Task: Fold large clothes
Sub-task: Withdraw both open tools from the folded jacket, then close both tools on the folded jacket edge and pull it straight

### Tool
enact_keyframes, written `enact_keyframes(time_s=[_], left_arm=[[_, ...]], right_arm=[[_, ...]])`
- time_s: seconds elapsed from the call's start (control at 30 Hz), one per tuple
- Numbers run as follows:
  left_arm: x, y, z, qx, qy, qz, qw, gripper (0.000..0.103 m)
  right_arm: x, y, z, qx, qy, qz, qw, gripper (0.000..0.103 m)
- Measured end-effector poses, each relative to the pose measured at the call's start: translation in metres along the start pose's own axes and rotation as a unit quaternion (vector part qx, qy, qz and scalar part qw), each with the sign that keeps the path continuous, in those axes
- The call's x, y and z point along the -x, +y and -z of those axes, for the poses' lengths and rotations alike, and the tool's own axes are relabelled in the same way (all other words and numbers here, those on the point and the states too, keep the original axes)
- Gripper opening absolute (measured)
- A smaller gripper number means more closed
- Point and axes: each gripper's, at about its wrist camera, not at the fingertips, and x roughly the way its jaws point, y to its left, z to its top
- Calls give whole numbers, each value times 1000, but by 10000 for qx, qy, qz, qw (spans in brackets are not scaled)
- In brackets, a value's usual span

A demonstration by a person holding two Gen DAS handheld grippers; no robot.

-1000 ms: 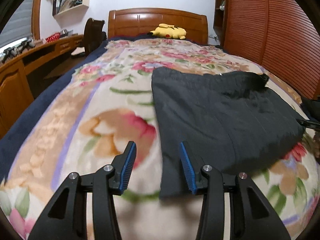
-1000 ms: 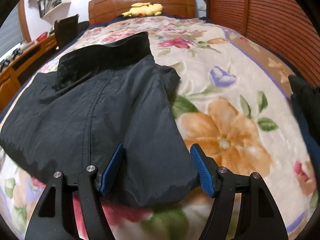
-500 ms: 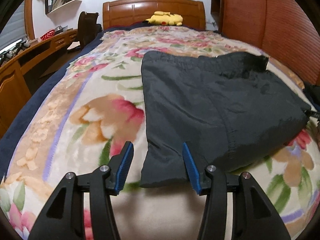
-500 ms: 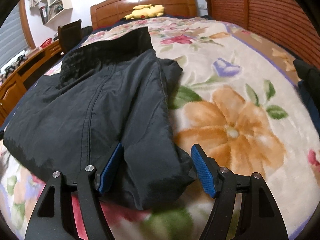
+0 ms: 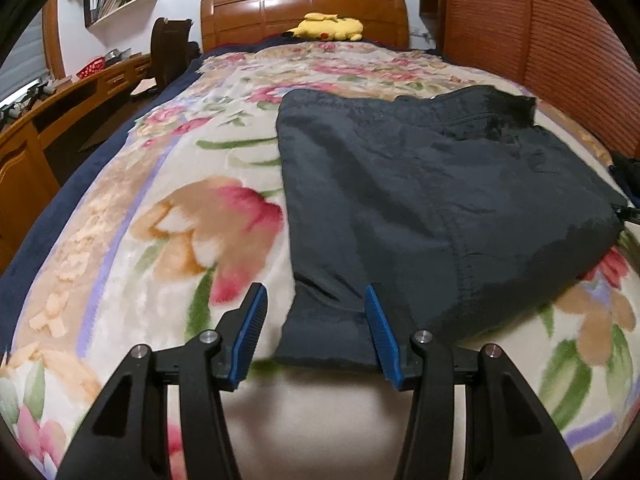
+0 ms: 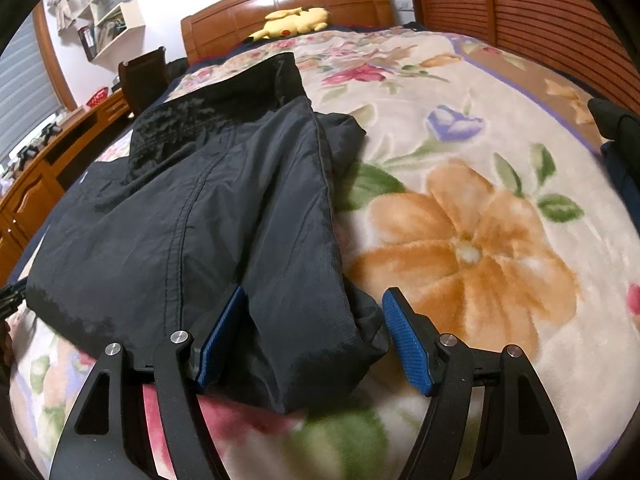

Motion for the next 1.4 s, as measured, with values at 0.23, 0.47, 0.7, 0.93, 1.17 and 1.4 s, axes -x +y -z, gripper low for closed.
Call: enact_keyframes(time_s=[0.23, 0.47, 0.7, 0.93, 1.17, 1.4], left_arm=[[8, 2, 0, 41, -131, 103, 9999, 50], [28, 3, -1, 232, -364, 577, 9974, 50], [0, -11, -1, 43, 313, 298, 9991, 51], [-10, -27, 4, -376, 543, 56, 9978, 39], [2, -44, 4, -716, 475, -146, 9962, 1], [47, -41, 2, -634, 27, -328, 9974, 0]], right_arm=[[0, 0, 1, -4, 8, -81, 10000, 69], [0, 0, 1, -2, 8, -80, 10000, 69], [1, 6, 2, 159, 95, -380, 9991, 41], [6, 11, 1, 266, 77, -556, 9981, 19], [23, 27, 3, 611, -294, -226, 9974, 11], [48, 34, 6, 808, -564, -288, 9947, 9]])
